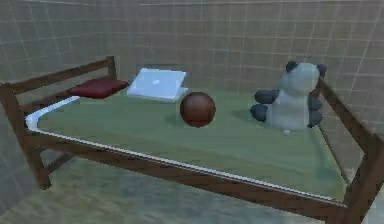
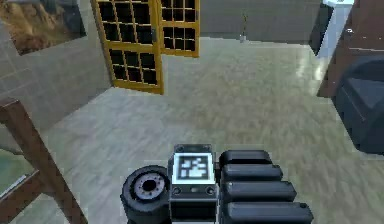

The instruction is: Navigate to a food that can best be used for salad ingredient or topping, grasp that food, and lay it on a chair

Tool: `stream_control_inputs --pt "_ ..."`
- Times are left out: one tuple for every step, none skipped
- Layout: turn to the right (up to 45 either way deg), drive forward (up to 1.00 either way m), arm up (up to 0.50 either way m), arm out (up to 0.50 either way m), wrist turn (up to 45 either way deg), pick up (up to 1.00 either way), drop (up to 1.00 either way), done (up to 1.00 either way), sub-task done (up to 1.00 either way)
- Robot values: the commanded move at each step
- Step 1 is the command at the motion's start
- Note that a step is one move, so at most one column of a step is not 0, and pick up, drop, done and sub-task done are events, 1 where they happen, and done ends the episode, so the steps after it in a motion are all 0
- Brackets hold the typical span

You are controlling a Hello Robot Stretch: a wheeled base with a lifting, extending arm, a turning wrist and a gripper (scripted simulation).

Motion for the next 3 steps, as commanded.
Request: stream_control_inputs --pt "45.0 0.0 0.0 0.0 0.0 0.0 0.0 0.0 0.0" --pt "15.0 0.0 0.0 0.0 0.0 0.0 0.0 0.0 0.0" --pt "45.0 0.0 0.0 0.0 0.0 0.0 0.0 0.0 0.0"
